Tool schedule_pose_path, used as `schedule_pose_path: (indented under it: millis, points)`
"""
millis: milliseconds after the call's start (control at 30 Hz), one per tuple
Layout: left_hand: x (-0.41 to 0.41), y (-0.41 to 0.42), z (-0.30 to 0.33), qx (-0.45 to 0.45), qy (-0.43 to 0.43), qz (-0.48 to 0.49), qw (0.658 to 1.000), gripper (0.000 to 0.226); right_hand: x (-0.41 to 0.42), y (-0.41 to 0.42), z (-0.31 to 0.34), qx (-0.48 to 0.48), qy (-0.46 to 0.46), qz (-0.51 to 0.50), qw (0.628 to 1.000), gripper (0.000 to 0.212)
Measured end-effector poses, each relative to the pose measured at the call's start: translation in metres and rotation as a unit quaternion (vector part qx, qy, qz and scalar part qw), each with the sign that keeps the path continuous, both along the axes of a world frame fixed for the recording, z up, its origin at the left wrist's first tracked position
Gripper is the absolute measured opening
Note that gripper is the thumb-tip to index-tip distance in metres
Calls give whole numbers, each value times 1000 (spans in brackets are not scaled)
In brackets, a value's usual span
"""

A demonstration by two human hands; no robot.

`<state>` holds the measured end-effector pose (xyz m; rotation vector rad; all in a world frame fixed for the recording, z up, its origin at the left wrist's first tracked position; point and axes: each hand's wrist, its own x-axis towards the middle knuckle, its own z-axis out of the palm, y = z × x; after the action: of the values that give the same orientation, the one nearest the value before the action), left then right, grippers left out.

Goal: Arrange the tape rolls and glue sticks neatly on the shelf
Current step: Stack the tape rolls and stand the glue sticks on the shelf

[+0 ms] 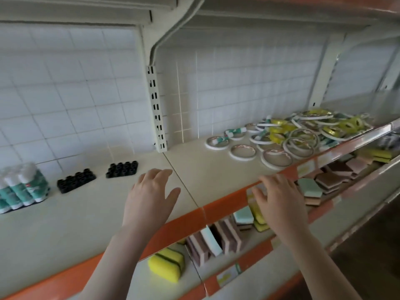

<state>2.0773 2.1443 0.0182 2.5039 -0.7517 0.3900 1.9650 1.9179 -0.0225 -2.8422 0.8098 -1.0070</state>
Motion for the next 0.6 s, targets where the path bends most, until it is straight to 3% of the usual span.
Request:
schedule_pose_path:
  millis: [400,600]
  points:
    - [66,-161,-1,-7,-15,-38,999,46,55,-141,5,20,-10,-22,999,19]
    - [82,-199,0,8,-7,-10,1000,45,85,-195,15,20,-4,26,999,19]
